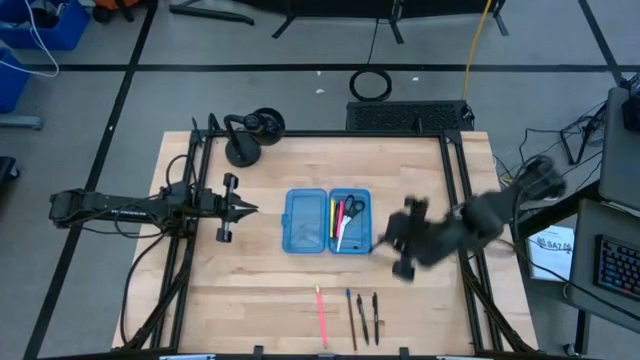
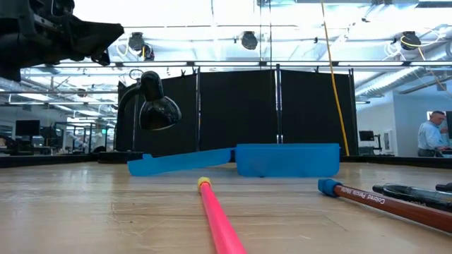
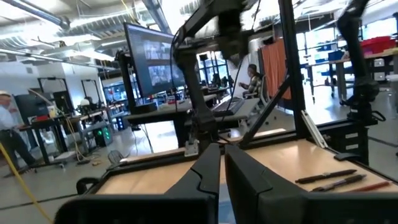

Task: Pick & place school supplies into a supply box
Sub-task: Put the right black pen into the blue supply box

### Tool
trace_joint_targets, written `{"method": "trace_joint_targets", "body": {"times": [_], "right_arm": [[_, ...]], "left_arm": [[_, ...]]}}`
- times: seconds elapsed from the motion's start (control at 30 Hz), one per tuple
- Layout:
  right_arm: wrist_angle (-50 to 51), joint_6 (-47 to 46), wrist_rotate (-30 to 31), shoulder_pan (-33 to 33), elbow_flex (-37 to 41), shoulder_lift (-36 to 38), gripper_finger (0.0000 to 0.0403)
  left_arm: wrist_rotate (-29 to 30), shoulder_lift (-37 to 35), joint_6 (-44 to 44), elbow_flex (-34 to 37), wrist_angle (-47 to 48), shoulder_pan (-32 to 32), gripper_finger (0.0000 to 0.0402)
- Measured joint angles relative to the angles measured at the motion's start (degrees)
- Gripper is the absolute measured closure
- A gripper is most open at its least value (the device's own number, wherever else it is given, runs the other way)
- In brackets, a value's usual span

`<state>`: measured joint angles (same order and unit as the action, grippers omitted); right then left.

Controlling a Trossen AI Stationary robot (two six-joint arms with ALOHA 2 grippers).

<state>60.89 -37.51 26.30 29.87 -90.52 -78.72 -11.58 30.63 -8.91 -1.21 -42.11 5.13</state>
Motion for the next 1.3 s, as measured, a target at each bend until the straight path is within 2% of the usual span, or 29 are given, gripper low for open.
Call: {"method": "trace_joint_targets", "body": {"times": [0.1, 0.2, 0.3, 0.43, 0.6, 0.77, 0.9, 1.07, 1.3], "right_arm": [[11.65, -15.19, -6.35, 3.66, -10.29, -10.15, 0.0403], [15.18, -30.25, -11.43, 6.47, -14.53, -18.69, 0.0403], [12.26, -43.66, -12.98, 8.91, -15.01, -25.9, 0.0403], [5.05, -61.12, -9.4, 12.14, -15.05, -34.72, 0.0403], [2.39, -74.05, -10.02, 14.26, -15.04, -43.21, 0.0403], [3.23, -76.98, -13.14, 14.02, -15.01, -44.89, 0.0403], [3.43, -77.76, -14.41, 13.3, -15.02, -43.9, 0.0395], [7.48, -80.82, -17.56, 12.85, -14.72, -43.69, 0.0354], [3.13, -80.88, -19.26, 11.31, -10.97, -43.69, 0.0288]], "left_arm": [[0.17, 0.09, -0.04, 0.0, 0.03, 0.01, 0.037], [0.18, 0.11, -0.02, 0.0, 0.07, 0.03, 0.0372], [0.18, 0.1, 0.84, 0.0, 0.01, 0.04, 0.0379], [0.18, 0.11, 2.58, -0.01, 0.01, 0.04, 0.0394], [0.16, 0.09, 2.62, -0.02, 0.01, 0.03, 0.0391], [0.16, 0.11, 2.64, -0.04, -0.56, 0.04, 0.0369], [0.16, 0.11, 2.67, -0.07, -1.3, 0.04, 0.0366], [0.16, 0.11, 1.44, -0.07, -1.37, 0.04, 0.0373], [0.15, 0.11, 1.38, -0.07, -1.38, 0.04, 0.0392]]}}
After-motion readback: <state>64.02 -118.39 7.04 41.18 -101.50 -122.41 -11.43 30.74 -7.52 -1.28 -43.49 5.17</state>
